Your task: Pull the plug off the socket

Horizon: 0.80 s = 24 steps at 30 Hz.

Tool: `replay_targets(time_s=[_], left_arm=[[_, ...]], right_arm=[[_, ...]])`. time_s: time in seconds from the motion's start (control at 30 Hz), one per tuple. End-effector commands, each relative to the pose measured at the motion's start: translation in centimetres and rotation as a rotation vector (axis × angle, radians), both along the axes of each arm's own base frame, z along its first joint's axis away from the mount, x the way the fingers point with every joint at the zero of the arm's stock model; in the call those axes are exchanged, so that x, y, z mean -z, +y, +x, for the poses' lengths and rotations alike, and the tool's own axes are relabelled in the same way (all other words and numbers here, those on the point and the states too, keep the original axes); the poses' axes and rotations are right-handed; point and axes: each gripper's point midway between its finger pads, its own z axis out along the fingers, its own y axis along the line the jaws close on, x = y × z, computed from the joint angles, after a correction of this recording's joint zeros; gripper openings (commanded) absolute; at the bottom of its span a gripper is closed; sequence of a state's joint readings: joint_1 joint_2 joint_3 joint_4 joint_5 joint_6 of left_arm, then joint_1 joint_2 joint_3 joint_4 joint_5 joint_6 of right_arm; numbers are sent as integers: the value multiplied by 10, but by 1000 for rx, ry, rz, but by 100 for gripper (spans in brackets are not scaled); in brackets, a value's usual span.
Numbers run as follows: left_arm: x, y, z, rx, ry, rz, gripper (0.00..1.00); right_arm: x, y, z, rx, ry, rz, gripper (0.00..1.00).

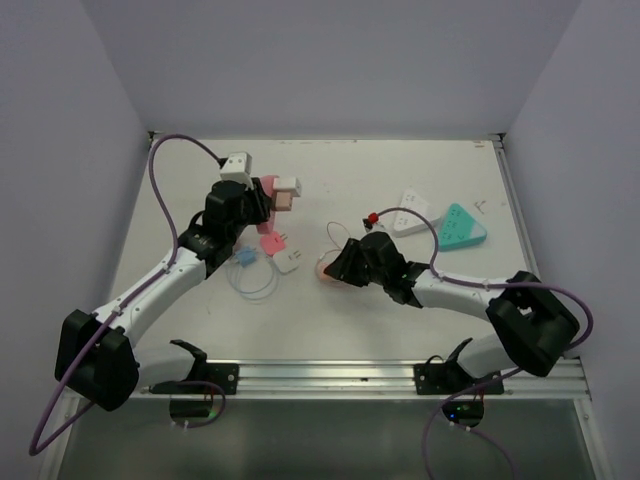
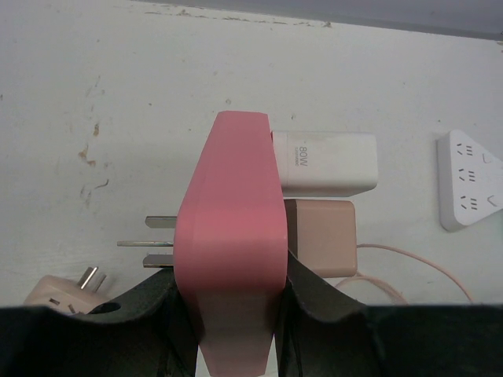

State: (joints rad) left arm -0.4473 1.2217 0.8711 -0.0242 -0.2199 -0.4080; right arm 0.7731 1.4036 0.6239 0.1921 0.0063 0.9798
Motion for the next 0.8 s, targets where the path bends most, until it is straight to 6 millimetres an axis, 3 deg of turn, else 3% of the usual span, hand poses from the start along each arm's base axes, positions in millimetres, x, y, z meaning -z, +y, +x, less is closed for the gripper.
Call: replay_targets(time_s=[0.0, 0.07, 0.2, 0.23, 0.3, 0.33, 0.37, 0.47, 0.57, 0.77], left_arm=[[-51, -19, 6, 81, -168, -86, 0], [-54, -23, 4, 110, -176, -94, 0], [-57, -29, 2, 144, -183, -103, 0], [-57, -30, 1, 151, -184, -105, 0], [-58, -31, 1, 156, -185, -107, 0], [-59, -32, 0, 166, -186, -111, 0], [-60, -33, 0, 167, -187, -113, 0], [-61, -34, -1, 175, -189, -117, 0], [-61, -34, -1, 177, -188, -118, 0], [-63, -34, -2, 182, -197, -116, 0]], right_arm=[[9, 11, -1, -74, 23, 31, 1], [17, 8, -1, -64, 47, 24, 4], [31, -9, -1, 6, 83, 12, 20], [28, -13, 0, 18, 76, 13, 33], [28, -25, 1, 60, 68, -21, 47], [17, -28, 2, 67, 43, -13, 59], [16, -34, 2, 79, 36, -40, 66], [-12, -46, 11, 132, -43, -55, 79], [-47, -48, 20, 157, -117, -34, 84], [-109, -34, 37, 165, -227, 65, 85]])
